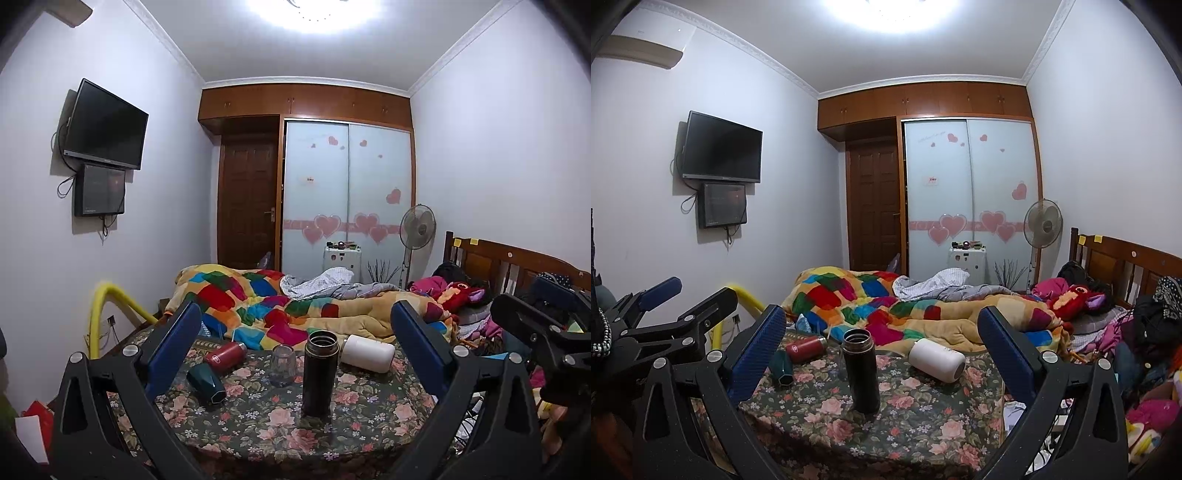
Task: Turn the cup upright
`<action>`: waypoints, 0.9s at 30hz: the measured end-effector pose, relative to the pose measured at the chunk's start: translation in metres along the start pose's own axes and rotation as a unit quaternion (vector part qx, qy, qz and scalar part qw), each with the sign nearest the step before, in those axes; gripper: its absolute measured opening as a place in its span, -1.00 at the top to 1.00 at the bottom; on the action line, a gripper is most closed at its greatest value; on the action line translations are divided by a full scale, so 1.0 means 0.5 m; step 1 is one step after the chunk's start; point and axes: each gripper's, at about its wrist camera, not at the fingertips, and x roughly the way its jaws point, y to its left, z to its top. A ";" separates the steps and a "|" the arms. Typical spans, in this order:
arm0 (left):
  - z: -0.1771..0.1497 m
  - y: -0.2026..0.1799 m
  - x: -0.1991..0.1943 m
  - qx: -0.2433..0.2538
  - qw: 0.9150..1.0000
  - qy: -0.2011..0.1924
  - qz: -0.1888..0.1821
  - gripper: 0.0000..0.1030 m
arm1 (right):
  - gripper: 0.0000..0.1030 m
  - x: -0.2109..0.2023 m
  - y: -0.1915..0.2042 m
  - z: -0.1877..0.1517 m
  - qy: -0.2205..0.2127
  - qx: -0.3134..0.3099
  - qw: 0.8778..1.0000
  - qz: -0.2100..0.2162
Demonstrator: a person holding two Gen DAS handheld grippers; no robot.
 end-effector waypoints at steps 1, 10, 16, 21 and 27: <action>-0.001 0.000 0.001 0.000 1.000 0.001 0.000 -1.00 | -1.00 0.003 0.001 0.000 0.000 0.000 1.000 0.000; 0.000 -0.001 0.006 -0.001 1.000 0.003 -0.001 -1.00 | -1.00 0.006 0.001 -0.001 0.002 -0.002 1.000 0.001; 0.001 -0.001 0.005 -0.001 1.000 0.003 0.000 -1.00 | -1.00 0.007 0.003 -0.002 0.002 -0.003 1.000 0.001; -0.002 -0.001 0.009 -0.002 1.000 0.004 -0.002 -1.00 | -1.00 0.008 0.004 -0.001 0.003 -0.004 1.000 0.001; -0.001 0.000 0.009 -0.003 1.000 0.004 -0.003 -1.00 | -1.00 0.007 0.001 -0.003 0.005 -0.003 1.000 0.002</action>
